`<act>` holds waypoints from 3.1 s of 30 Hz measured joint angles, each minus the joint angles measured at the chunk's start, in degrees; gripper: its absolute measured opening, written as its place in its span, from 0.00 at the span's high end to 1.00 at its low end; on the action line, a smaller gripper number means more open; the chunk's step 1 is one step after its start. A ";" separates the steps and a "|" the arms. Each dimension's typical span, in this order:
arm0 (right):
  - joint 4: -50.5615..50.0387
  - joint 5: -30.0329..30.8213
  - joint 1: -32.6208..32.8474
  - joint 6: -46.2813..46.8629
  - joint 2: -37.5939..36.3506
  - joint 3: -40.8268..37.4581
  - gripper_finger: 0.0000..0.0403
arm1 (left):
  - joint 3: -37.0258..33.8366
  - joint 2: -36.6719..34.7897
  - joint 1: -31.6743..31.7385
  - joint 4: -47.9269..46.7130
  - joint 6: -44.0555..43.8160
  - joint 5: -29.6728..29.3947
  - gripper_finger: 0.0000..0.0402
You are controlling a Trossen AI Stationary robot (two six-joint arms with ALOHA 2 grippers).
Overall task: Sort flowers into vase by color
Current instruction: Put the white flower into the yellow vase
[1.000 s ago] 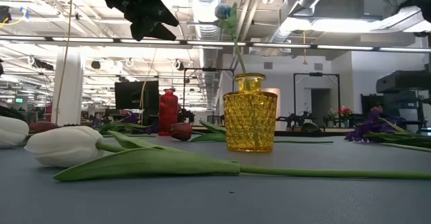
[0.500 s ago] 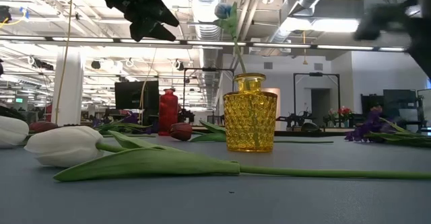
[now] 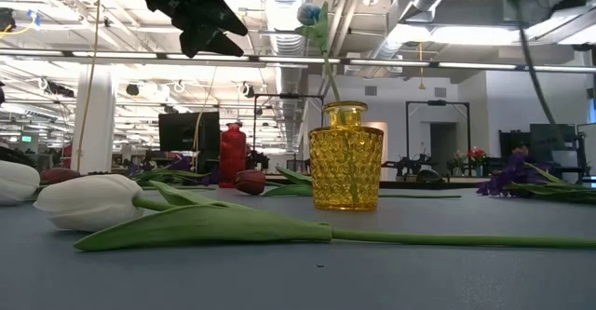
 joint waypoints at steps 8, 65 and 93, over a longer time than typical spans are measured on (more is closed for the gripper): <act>25.35 -0.10 -4.03 3.59 -10.99 -1.77 0.96 | 0.00 0.00 0.00 0.00 -0.31 0.07 0.35; 51.51 7.04 -7.51 9.76 4.80 -2.74 0.95 | 0.02 0.02 -3.80 -6.43 0.26 -1.68 0.35; 52.41 8.47 -7.78 12.51 12.04 -2.71 0.96 | 0.02 0.02 -3.86 -7.66 -0.99 -1.49 0.35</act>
